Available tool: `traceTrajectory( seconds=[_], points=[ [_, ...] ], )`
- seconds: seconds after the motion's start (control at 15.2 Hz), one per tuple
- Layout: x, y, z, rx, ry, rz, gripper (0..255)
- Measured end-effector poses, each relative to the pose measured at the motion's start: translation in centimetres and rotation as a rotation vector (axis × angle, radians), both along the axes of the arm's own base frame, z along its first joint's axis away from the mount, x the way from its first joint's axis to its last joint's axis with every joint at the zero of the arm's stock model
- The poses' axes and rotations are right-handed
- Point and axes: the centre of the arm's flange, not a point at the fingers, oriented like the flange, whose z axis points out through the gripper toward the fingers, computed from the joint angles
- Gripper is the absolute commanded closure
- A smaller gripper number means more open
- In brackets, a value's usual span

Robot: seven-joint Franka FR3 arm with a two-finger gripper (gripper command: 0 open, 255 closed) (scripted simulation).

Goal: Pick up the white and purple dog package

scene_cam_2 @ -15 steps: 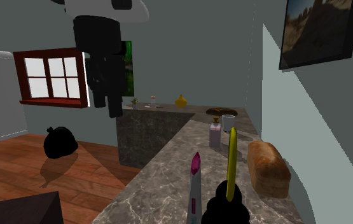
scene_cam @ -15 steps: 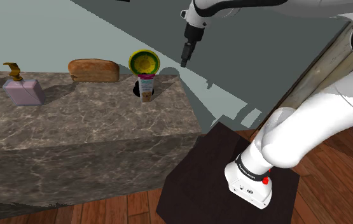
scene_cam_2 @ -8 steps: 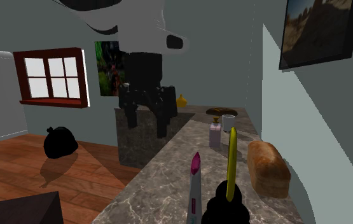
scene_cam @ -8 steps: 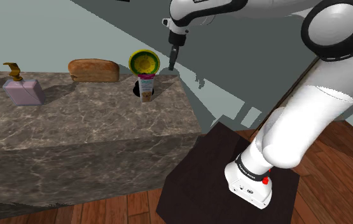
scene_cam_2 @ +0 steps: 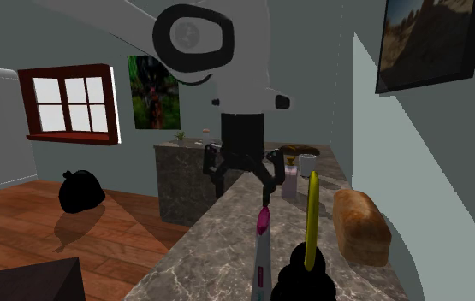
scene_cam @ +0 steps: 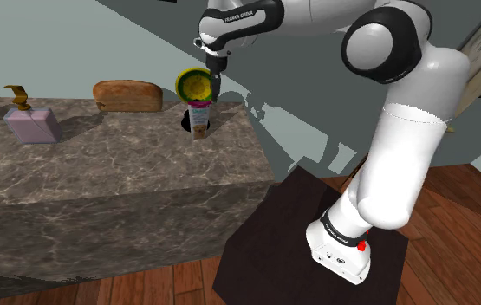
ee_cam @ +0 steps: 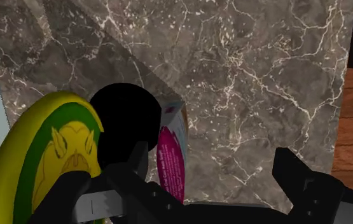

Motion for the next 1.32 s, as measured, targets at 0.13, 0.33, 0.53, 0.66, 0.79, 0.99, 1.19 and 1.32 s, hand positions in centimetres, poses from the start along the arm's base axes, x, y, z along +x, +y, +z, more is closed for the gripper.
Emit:
traceTrajectory(
  seconds=[0.13,0.33,0.53,0.66,0.79,0.99,1.19,1.32],
  points=[
    [2.4,0.7,-1.6,-0.008,0.000,0.061,0],
    [5.1,2.2,-3.5,-0.020,0.002,0.147,0],
    [5.6,2.6,-5.3,-0.022,0.002,0.169,0],
    [5.8,2.6,-6.4,-0.023,0.002,0.172,0],
    [5.7,2.6,-7.4,-0.023,0.002,0.173,0],
    [5.7,2.6,-8.2,-0.023,0.002,0.173,255],
    [5.7,2.6,-8.3,-0.023,0.001,0.173,255],
    [5.7,2.6,-8.3,-0.023,0.001,0.173,255]
  ],
)
